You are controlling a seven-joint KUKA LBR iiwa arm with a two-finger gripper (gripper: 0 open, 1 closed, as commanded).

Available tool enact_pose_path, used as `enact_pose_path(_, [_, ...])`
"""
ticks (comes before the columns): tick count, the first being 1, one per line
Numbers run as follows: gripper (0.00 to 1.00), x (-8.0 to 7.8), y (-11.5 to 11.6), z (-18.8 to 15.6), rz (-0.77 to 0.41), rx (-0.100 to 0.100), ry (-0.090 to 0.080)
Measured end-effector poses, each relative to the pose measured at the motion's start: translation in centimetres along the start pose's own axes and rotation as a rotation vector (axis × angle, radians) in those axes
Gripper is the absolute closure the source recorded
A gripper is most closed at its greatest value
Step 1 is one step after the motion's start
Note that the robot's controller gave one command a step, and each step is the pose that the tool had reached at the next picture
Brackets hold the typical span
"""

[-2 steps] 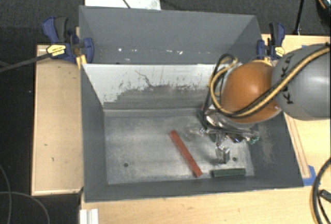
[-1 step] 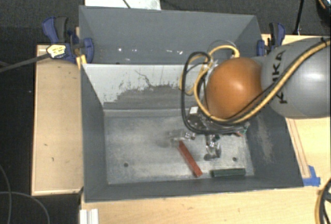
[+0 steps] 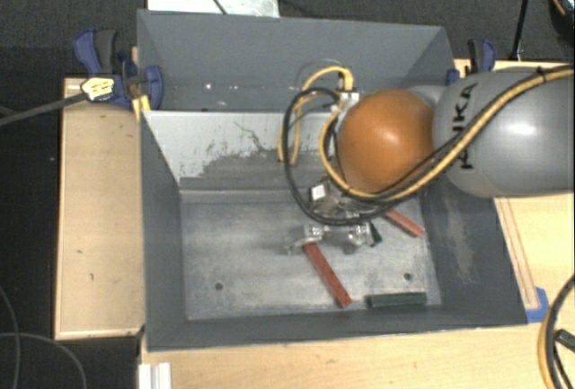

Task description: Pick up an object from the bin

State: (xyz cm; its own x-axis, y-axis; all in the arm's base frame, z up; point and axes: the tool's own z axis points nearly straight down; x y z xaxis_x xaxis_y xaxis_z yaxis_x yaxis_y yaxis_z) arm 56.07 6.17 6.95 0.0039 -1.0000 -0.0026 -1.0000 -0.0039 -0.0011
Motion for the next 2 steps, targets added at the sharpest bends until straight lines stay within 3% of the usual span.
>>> enact_pose_path(1, [1.0,0.0,0.0,-0.1,0.01,-0.002,0.001])
enact_pose_path(2, [1.0,0.0,0.1,-14.9,-0.16,0.007,0.001])
